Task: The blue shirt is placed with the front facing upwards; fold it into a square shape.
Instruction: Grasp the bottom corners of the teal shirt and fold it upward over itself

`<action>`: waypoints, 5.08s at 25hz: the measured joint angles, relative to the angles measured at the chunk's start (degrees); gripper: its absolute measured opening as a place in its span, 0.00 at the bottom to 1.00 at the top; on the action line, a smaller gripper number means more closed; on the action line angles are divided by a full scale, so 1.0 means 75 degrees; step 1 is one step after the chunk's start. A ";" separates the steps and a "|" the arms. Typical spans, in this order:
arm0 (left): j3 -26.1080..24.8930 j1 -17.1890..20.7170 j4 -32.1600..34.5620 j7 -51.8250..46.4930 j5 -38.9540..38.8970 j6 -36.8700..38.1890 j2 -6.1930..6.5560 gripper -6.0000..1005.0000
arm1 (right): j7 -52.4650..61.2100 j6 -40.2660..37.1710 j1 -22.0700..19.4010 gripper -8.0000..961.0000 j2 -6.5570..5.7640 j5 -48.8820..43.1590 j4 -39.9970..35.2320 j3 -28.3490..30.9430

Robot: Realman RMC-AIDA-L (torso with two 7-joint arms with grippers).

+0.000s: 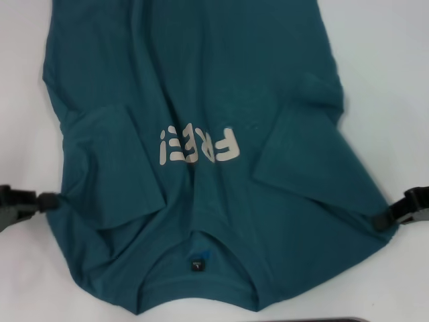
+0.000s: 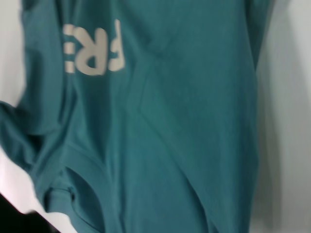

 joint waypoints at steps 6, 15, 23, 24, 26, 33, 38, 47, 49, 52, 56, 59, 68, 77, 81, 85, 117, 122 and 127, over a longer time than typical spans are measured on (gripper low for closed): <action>0.0305 0.0225 -0.0036 -0.0112 0.0198 0.0297 0.0244 0.04 | 0.0122 -0.0269 -0.0051 0.02 -0.0033 -0.0158 -0.0413 -0.0003; 0.0230 0.0375 -0.0658 -0.0371 0.0764 0.0416 0.0238 0.04 | 0.0245 -0.0314 -0.0045 0.02 -0.0071 -0.0719 -0.0420 -0.0054; 0.0208 0.0636 -0.1297 -0.0426 0.0794 0.0829 0.0172 0.04 | 0.0269 -0.0396 -0.0105 0.02 -0.0137 -0.0777 -0.0420 -0.0078; 0.0208 0.0636 -0.1297 -0.0426 0.0794 0.0829 0.0172 0.04 | 0.0271 -0.0420 -0.0110 0.02 -0.0153 -0.0784 -0.0419 -0.0083; 0.0192 0.0710 -0.1429 -0.0454 0.0796 0.0883 0.0145 0.04 | 0.0271 -0.0467 -0.0117 0.02 -0.0184 -0.0796 -0.0420 -0.0074; 0.0090 0.0822 -0.1574 -0.0362 0.0799 0.1114 0.0099 0.05 | 0.0261 -0.0614 -0.0114 0.02 -0.0173 -0.0840 -0.0449 -0.0089; 0.0029 0.0726 -0.1575 -0.0131 0.0689 0.1263 0.0085 0.06 | 0.0058 -0.0696 -0.0033 0.02 -0.0141 -0.0710 -0.0482 0.0036; 0.0006 0.0236 -0.1534 0.0124 0.0304 0.1416 0.0082 0.08 | -0.0138 -0.0738 0.0117 0.02 -0.0218 0.0149 -0.0491 0.0212; 0.0011 0.0120 -0.1522 0.0150 0.0275 0.1424 0.0066 0.09 | -0.0163 -0.0739 0.0138 0.02 -0.0186 0.0174 -0.0490 0.0203; 0.0021 -0.0013 -0.1467 0.0223 0.0169 0.1424 0.0047 0.10 | -0.0180 -0.0729 0.0163 0.02 -0.0155 0.0169 -0.0491 0.0181; 0.0006 -0.0071 -0.1347 0.0655 -0.0317 0.1574 0.0043 0.11 | -0.0182 -0.0712 0.0178 0.02 -0.0133 0.0153 -0.0491 0.0189; -0.0011 -0.0051 -0.1097 0.0797 -0.0674 0.1555 0.0035 0.11 | -0.0182 -0.0700 0.0169 0.02 -0.0130 0.0178 -0.0490 0.0210; -0.0242 0.0090 -0.0663 -0.0546 -0.0573 0.1432 0.0426 0.35 | -0.0182 -0.0580 0.0189 0.02 -0.0105 0.0191 -0.0490 0.0214; -0.0342 0.0459 -0.0739 -0.0757 -0.0007 0.1615 0.0461 0.62 | -0.0177 -0.0484 0.0168 0.02 0.0021 0.0197 -0.0454 0.0223; -0.0327 0.0576 -0.0777 -0.0556 0.0109 0.1628 0.0465 0.76 | -0.0182 -0.0484 0.0176 0.02 0.0044 0.0197 -0.0447 0.0226; -0.0299 0.0598 -0.0802 -0.0527 0.0379 0.1561 0.0429 0.88 | -0.0166 -0.0475 0.0164 0.02 0.0073 0.0198 -0.0467 0.0226; -0.0394 0.0616 -0.0839 0.0456 0.0819 0.1049 0.0235 0.94 | -0.0182 -0.0414 0.0173 0.02 0.0124 0.0198 -0.0436 0.0173; -0.0396 0.0625 -0.0885 0.0454 0.0862 0.0985 0.0240 0.94 | -0.0182 -0.0432 0.0172 0.02 0.0165 0.0198 -0.0475 0.0173; -0.0338 0.0624 -0.0879 0.0446 0.0886 0.0913 0.0203 0.94 | -0.0182 -0.0437 0.0176 0.02 0.0176 0.0192 -0.0490 0.0169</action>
